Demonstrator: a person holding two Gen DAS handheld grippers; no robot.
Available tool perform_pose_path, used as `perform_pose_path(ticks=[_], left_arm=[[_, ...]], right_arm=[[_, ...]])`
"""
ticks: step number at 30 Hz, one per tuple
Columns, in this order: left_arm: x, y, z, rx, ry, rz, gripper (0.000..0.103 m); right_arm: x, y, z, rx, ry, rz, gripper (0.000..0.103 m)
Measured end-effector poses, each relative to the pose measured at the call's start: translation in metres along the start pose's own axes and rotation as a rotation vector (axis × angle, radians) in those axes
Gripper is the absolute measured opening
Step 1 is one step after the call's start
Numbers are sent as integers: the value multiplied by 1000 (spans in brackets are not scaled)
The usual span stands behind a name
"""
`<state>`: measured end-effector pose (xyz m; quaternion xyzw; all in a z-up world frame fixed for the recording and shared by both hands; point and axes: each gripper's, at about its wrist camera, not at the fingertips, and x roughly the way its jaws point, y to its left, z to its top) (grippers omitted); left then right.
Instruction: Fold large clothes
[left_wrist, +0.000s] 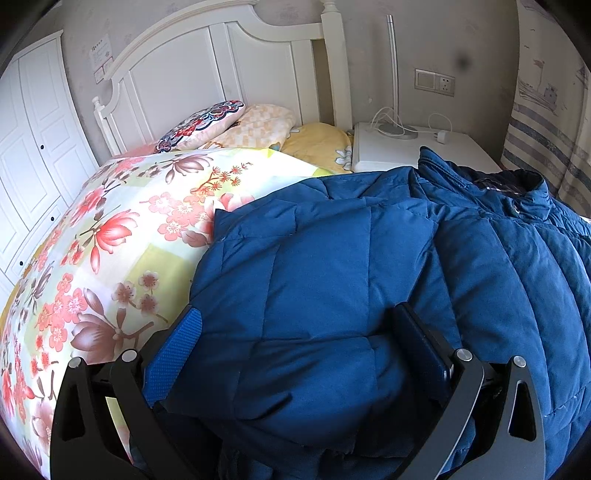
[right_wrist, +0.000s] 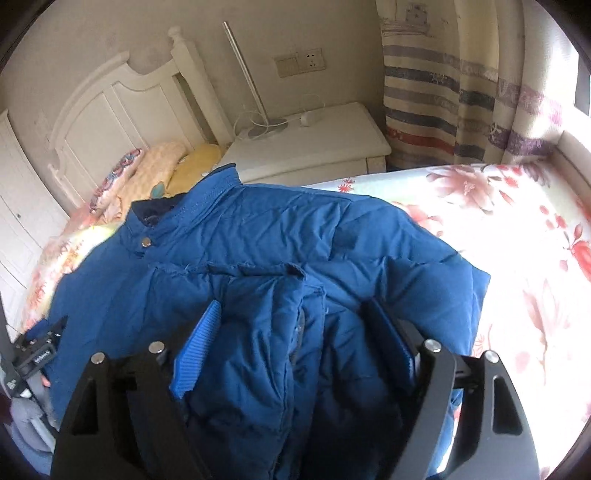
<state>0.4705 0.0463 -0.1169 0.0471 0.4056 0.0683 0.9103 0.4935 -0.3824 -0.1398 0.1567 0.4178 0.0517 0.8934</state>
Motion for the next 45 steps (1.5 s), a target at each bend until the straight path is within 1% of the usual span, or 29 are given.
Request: perform_pose_path(ticks=[1, 3, 4, 5, 7, 9, 10, 11, 12, 13, 14, 15, 17, 19, 26, 28, 29, 30, 31, 33, 34, 35, 36, 38, 39, 40, 41, 42, 45], left_arm=[[0, 0, 0, 0, 0, 0, 99], [0, 0, 0, 1, 1, 0, 99], [0, 0, 0, 1, 0, 0, 99], [0, 0, 0, 0, 0, -1, 99], [0, 0, 0, 1, 0, 0, 99], [0, 0, 0, 2, 0, 2, 99], [0, 0, 0, 2, 0, 3, 99], [0, 0, 0, 1, -1, 3, 99], [0, 1, 0, 0, -2, 0, 99], [-1, 1, 0, 0, -2, 1, 99], [-1, 1, 0, -1, -1, 1, 99], [0, 1, 0, -1, 0, 1, 99], [-1, 1, 0, -2, 0, 0, 99], [-1, 1, 0, -4, 0, -1, 99], [0, -1, 0, 1, 10, 4, 99], [-1, 2, 1, 3, 30, -18, 99], [-6, 3, 0, 11, 39, -18, 98], [-21, 8, -2, 0, 27, -20, 98], [-41, 15, -8, -34, -17, -52, 98], [-72, 21, -21, -69, -75, -119, 98], [-88, 21, -31, -51, -79, -150, 98], [-93, 16, -37, -22, -61, -159, 98], [-96, 6, -48, 37, -23, -167, 98], [-93, -11, -66, 118, 24, -168, 98], [-88, -21, -76, 166, 50, -159, 98], [-79, -35, -88, 233, 82, -114, 99], [-79, -39, -93, 253, 64, -87, 99], [-83, -41, -94, 262, 42, -71, 99], [-83, -35, -90, 237, 77, -81, 99]], right_arm=[[-2, -1, 1, 12, 5, 7, 80], [-14, 6, -3, 18, -1, -55, 79], [-25, 13, -5, 5, -28, -92, 78], [-41, 31, -11, -41, -84, -109, 78], [-61, 63, -23, -139, -167, -111, 78], [-67, 95, -39, -252, -194, -97, 78], [-63, 110, -49, -312, -179, -88, 78], [-52, 122, -58, -364, -137, -85, 79], [-41, 127, -64, -393, -97, -95, 82], [-23, 131, -73, -422, -40, -134, 83], [-16, 133, -75, -435, -23, -154, 84], [-16, 133, -73, -432, -22, -158, 87], [-14, 131, -69, -415, -11, -153, 89], [-12, 129, -67, -403, -8, -139, 89], [-10, 129, -71, -408, -4, -155, 92], [-10, 130, -69, -404, 1, -146, 93], [-13, 129, -68, -388, 17, -141, 93], [-19, 129, -67, -372, 28, -153, 92], [-31, 130, -68, -352, 25, -161, 92], [-63, 136, -77, -329, -25, -104, 93], [-77, 141, -86, -344, -36, -73, 93], [-86, 146, -96, -376, -30, -65, 94], [-90, 150, -106, -406, -8, -69, 96], [-87, 155, -121, -445, 41, -74, 96], [-80, 156, -132, -470, 77, -81, 96], [-70, 155, -140, -483, 111, -99, 97], [-61, 154, -147, -489, 139, -118, 101], [-57, 152, -151, -479, 131, -120, 101], [-59, 153, -148, -465, 139, -123, 100]])
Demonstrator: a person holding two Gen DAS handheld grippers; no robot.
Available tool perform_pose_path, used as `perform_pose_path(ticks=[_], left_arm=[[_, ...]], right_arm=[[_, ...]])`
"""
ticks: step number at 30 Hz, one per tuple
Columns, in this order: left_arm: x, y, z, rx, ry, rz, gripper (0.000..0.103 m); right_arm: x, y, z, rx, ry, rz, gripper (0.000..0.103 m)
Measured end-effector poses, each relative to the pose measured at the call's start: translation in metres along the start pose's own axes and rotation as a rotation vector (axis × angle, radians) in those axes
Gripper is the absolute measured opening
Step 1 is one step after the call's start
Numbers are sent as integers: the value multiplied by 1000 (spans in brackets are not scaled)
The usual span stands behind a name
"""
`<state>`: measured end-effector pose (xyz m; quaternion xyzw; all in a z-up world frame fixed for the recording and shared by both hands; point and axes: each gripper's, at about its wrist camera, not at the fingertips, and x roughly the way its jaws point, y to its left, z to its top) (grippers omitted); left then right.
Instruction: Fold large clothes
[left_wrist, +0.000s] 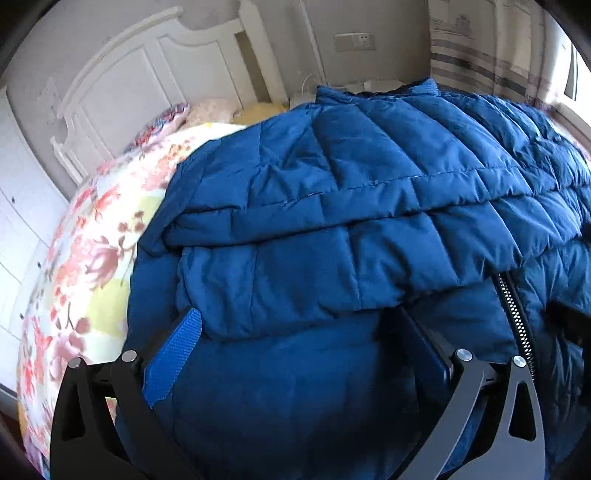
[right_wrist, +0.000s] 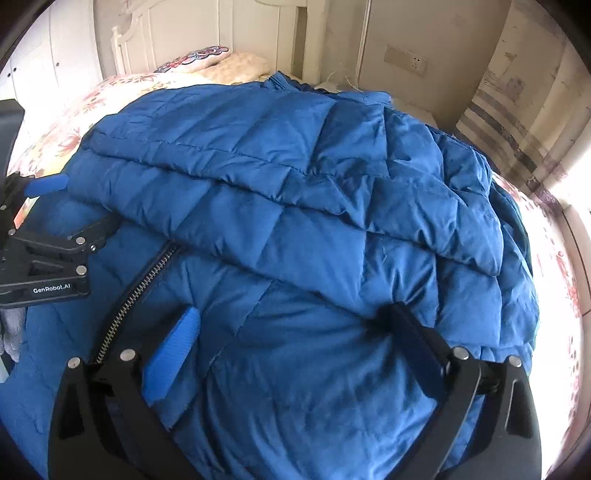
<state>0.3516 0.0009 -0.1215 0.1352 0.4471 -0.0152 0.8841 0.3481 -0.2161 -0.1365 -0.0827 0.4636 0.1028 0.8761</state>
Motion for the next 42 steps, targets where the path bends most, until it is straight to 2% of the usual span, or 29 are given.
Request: perform_pose_path(ticks=[4, 8, 9, 10, 12, 17, 26, 28, 30, 31, 33, 35, 37, 38, 41, 42], left_arm=[[-12, 21, -19, -18, -6, 32, 99], [-25, 73, -52, -143, 4, 70, 99], [-24, 88, -60, -196, 22, 59, 99], [-24, 102, -66, -251, 33, 17, 99], [-22, 117, -74, -314, 54, -33, 99], [-15, 134, -85, -386, 89, -133, 99], [-42, 123, -121, -423, 76, -83, 99], [-50, 117, -124, -417, 70, -55, 99], [-67, 108, -125, -370, 39, 27, 98], [-82, 99, -127, -339, 0, 65, 98], [-104, 84, -126, -300, -62, 28, 98], [-125, 56, -124, -229, -109, -32, 98], [-134, 29, -123, -156, -123, -81, 98], [-134, 11, -126, -112, -112, -92, 98], [-109, -25, -140, -15, -30, -27, 99], [-108, -25, -144, -22, -50, -28, 99]], right_arm=[[-19, -5, -14, 7, 11, -9, 100], [-41, -27, -56, 38, 15, -53, 100], [-46, -37, -70, 62, 19, -63, 100], [-48, -47, -84, 91, 15, -51, 100], [-54, -57, -101, 127, -25, -20, 100], [-52, -59, -104, 127, -26, -8, 101], [-47, -69, -99, 43, -39, 43, 101], [-47, -71, -97, 34, -47, 20, 100], [-50, -66, -96, 15, -53, -31, 100], [-55, -60, -96, 0, -50, -88, 100], [-72, -45, -95, -18, -61, -137, 96], [-101, -28, -96, 0, -137, -52, 96], [-115, -3, -99, -40, -164, -4, 96], [-117, 15, -101, -90, -153, 7, 96], [-96, 52, -119, -218, -52, 26, 96], [-86, 58, -124, -235, -23, 4, 100]])
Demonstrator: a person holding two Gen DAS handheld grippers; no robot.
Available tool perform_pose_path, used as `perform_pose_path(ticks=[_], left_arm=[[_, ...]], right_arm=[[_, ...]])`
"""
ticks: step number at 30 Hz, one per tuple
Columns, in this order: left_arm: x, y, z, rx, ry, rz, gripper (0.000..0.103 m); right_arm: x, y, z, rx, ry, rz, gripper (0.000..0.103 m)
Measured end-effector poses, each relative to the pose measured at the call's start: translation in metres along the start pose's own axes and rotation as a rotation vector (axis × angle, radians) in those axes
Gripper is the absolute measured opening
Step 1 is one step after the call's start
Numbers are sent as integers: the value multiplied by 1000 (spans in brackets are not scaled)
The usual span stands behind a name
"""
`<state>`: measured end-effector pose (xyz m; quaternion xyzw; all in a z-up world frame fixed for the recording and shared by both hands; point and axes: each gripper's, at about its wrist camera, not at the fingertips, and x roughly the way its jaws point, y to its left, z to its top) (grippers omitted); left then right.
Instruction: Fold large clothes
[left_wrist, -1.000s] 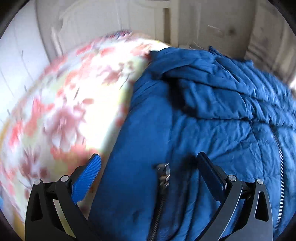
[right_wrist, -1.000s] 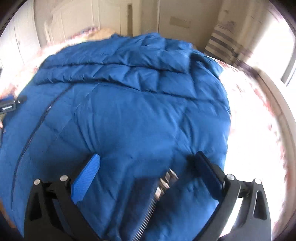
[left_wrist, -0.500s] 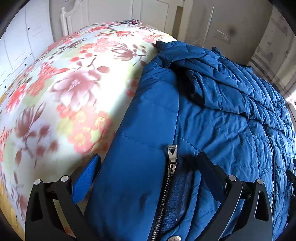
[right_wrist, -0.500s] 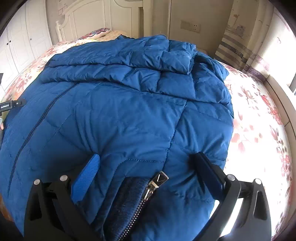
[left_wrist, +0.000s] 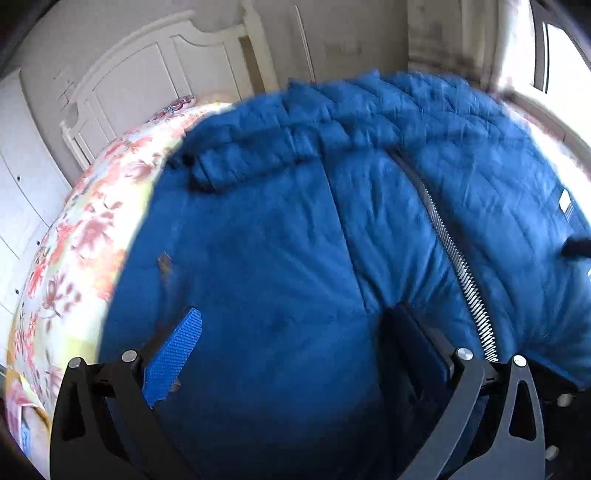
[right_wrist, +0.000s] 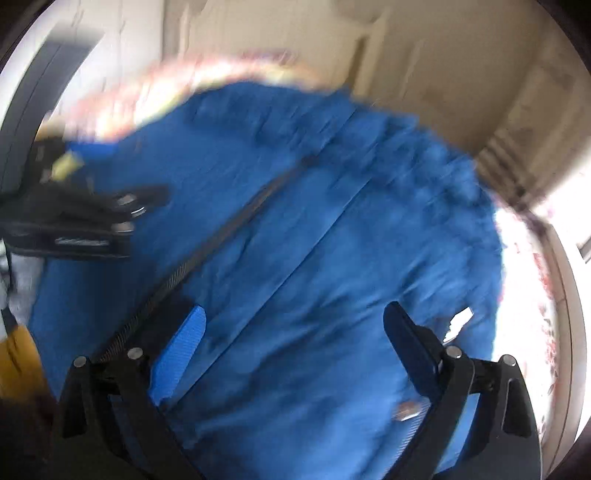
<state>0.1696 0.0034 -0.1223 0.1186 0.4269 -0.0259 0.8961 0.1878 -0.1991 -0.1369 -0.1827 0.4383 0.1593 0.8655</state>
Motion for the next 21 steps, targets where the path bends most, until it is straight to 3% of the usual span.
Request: perform_pose_path(ticks=[4, 10, 13, 17, 19, 21], left_arm=[[-1, 21, -2, -72, 32, -79, 99], [-16, 60, -35, -128, 8, -33, 99], [-16, 79, -53, -165, -14, -80, 99], [-31, 72, -54, -168, -9, -6, 98], [-52, 63, -56, -152, -66, -36, 98], [-74, 45, -60, -105, -122, -64, 98]], right_arm=[[7, -19, -18, 129, -29, 70, 100], [-22, -49, -57, 194, -31, 17, 100], [-28, -73, -93, 289, -55, 57, 100], [-38, -66, -104, 302, -64, -2, 99], [-55, -56, -101, 306, -116, -33, 93], [-71, -43, -96, 288, -197, 46, 93]])
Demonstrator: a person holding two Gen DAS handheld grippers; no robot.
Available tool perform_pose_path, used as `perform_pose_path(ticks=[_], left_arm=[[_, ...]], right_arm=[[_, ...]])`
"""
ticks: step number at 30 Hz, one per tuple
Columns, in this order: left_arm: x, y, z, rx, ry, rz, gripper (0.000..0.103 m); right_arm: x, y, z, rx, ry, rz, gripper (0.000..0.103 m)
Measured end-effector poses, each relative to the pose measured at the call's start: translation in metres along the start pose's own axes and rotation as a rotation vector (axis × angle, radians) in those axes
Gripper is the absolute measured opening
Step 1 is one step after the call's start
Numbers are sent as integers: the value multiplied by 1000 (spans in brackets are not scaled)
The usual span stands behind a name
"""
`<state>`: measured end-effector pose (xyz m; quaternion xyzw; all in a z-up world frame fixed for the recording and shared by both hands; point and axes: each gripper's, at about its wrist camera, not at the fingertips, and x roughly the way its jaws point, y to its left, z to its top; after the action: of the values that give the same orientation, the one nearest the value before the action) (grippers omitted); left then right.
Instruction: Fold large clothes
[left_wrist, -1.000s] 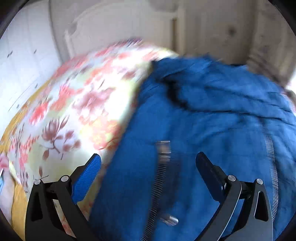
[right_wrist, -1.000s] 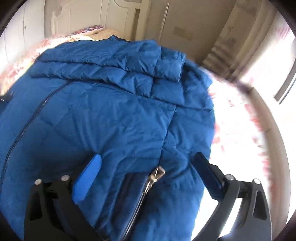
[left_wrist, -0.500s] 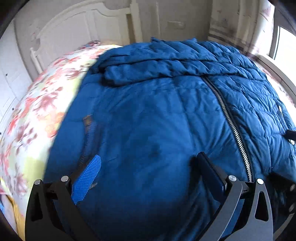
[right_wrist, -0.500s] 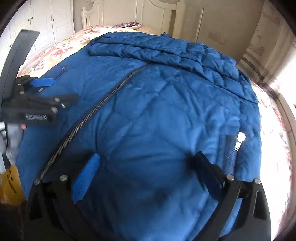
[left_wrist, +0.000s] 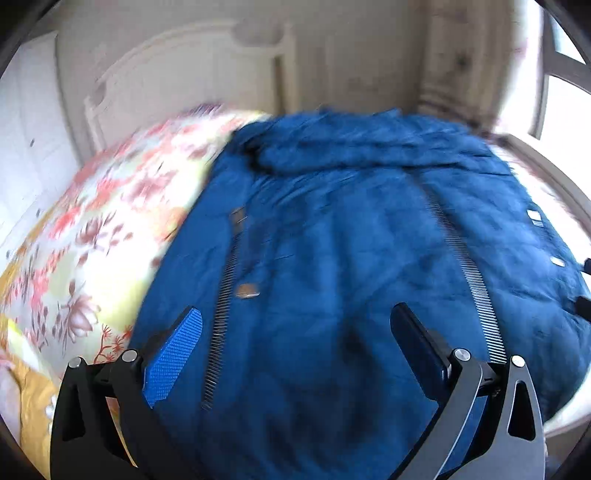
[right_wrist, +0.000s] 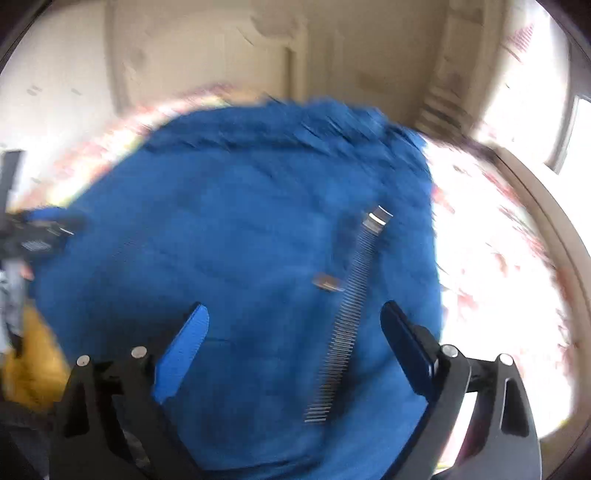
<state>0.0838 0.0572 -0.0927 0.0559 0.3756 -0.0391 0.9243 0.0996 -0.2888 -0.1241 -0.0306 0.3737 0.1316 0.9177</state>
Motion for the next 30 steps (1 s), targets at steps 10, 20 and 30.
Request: perform_pose_path(ticks=[10, 20, 30], left_arm=[[19, -33, -29, 93, 8, -57, 99], [7, 65, -50, -97, 15, 61, 99], [-14, 46, -51, -77, -33, 50, 98]], right_arm=[[30, 52, -24, -133, 23, 88, 83], [-9, -8, -49, -14, 30, -66, 83], [-23, 11, -47, -27, -14, -48, 77]])
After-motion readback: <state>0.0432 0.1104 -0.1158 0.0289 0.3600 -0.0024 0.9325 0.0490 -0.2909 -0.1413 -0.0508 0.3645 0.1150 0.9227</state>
